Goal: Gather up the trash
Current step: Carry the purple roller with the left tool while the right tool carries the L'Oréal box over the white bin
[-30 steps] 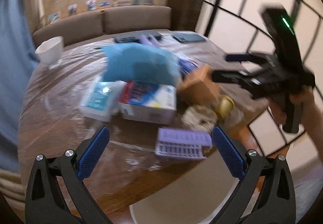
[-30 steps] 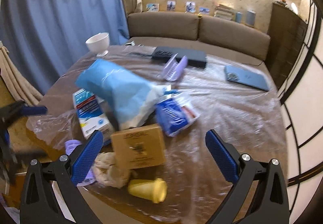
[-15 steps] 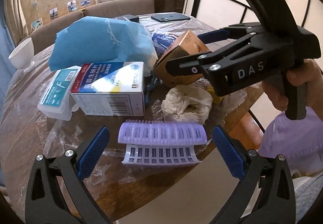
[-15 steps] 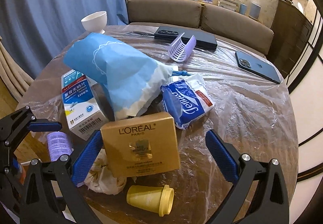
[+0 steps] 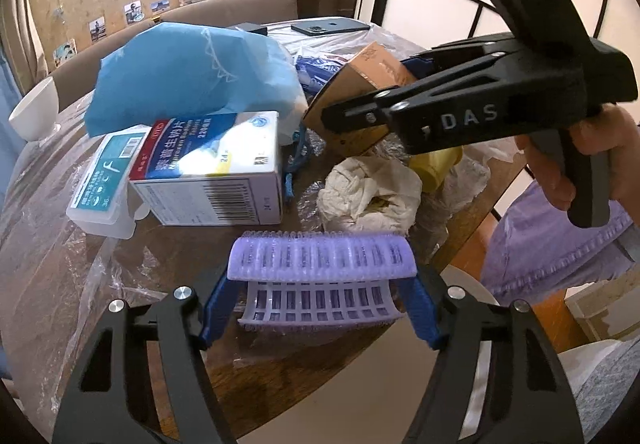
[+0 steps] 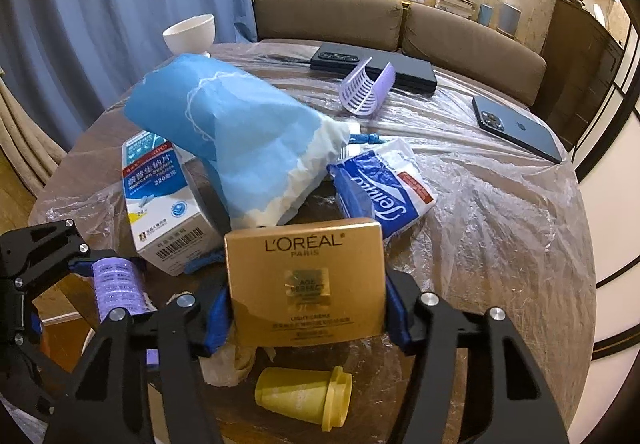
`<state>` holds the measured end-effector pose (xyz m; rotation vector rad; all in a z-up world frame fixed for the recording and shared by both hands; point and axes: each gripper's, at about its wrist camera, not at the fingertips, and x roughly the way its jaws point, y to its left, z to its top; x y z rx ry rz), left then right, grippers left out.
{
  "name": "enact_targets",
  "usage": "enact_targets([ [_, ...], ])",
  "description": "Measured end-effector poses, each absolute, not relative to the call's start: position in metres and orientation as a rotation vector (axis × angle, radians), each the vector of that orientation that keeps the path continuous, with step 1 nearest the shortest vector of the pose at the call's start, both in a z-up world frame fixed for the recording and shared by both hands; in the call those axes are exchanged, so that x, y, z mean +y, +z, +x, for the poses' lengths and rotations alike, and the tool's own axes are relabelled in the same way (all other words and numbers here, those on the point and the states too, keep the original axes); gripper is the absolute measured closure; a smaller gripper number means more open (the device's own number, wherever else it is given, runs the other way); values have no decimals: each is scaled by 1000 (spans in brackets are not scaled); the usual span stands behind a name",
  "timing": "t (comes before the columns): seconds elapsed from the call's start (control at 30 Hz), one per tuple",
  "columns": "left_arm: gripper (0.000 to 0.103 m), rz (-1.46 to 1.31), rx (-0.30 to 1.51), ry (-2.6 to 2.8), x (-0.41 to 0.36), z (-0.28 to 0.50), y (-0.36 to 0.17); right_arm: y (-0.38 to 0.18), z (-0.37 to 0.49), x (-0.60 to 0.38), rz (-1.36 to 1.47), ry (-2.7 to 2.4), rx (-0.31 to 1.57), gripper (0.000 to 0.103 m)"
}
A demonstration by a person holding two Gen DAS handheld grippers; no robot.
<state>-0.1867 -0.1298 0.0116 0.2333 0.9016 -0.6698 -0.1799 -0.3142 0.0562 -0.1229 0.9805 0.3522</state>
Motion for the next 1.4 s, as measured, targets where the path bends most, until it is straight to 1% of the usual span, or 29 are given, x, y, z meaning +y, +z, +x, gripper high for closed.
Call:
enact_targets([
  [0.27, 31, 182, 882, -626, -114, -191, 26, 73, -189, -317, -93, 360, 945, 43],
  [0.5, 31, 149, 870, -585, -101, -193, 37, 91, -195, -323, -14, 378, 918, 43],
  [0.9, 31, 81, 867, -544, -82, -196, 50, 118, -232, -321, 33, 437, 878, 43],
  [1.13, 31, 22, 867, -544, -71, -195, 53, 107, -244, -312, 49, 468, 912, 43],
  [1.2, 31, 34, 867, -544, -73, -196, 53, 96, -242, -301, 70, 493, 945, 43],
  [1.4, 31, 52, 874, -532, -73, -197, 52, 60, -238, -267, -38, 476, 1028, 44],
])
